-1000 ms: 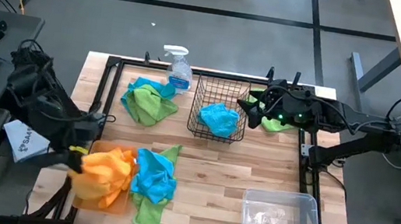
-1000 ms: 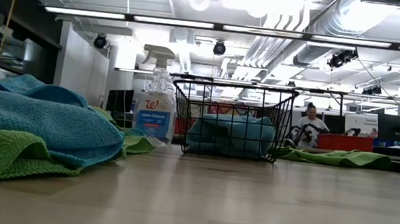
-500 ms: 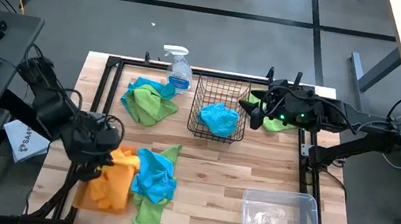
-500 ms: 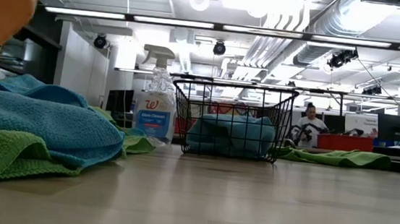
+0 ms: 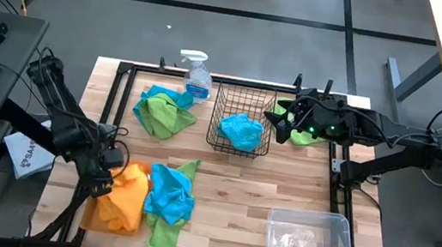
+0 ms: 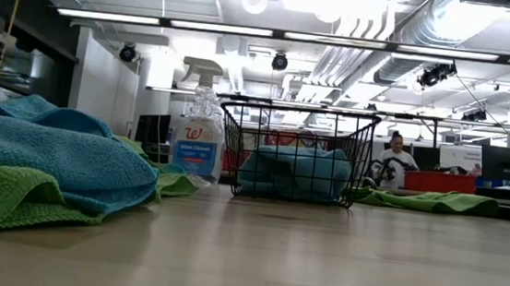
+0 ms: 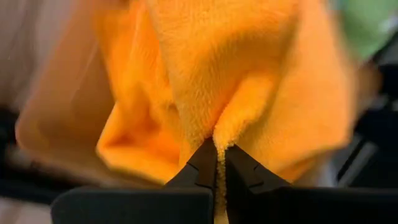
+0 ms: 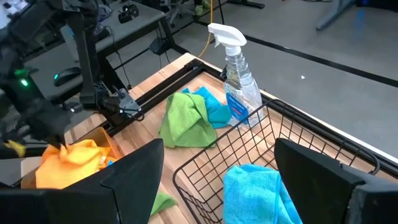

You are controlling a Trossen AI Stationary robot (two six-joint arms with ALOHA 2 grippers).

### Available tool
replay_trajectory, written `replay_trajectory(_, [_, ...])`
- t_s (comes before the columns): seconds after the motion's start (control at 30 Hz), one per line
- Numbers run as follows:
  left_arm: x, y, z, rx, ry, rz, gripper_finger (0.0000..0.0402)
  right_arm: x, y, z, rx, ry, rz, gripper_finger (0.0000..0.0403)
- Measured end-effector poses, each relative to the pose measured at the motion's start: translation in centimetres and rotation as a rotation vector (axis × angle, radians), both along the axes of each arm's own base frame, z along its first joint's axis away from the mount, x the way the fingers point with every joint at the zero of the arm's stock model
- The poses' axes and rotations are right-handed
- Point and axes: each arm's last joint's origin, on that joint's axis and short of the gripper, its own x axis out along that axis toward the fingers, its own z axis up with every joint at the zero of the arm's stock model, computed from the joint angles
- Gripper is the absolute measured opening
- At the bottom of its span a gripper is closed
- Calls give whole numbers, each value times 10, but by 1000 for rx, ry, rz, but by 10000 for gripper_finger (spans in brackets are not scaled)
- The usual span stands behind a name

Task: Sort microfiber towel by color & place in baskets
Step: Put the orange towel into the orange bin, then put the top right green towel into the transparent bin

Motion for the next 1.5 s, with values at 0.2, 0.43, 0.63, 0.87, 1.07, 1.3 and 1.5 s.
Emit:
replay_trajectory(0.2, [-6, -1, -21, 115, 172, -33, 0, 0, -1, 0, 12, -13, -29, 303])
replay_trajectory(0.43, [7, -12, -31, 242, 55, -118, 0, 0, -1, 0, 39, -30, -46, 303])
replay_trajectory(0.63, [18, -24, -39, 240, 8, -184, 0, 0, -1, 0, 52, -38, -56, 303])
replay_trajectory(0.87, [18, -25, -70, 280, 89, -193, 2, 0, -1, 0, 49, -42, -73, 303])
replay_trajectory(1.07, [23, -33, -83, 218, 56, -174, 50, 0, -1, 0, 50, -43, -73, 303])
replay_trajectory(1.3, [28, -29, -70, 143, 123, -192, 160, 0, -1, 0, 51, -43, -74, 303])
replay_trajectory(1.5, [33, -21, -32, 82, 67, -283, 235, 0, -1, 0, 52, -43, -74, 303])
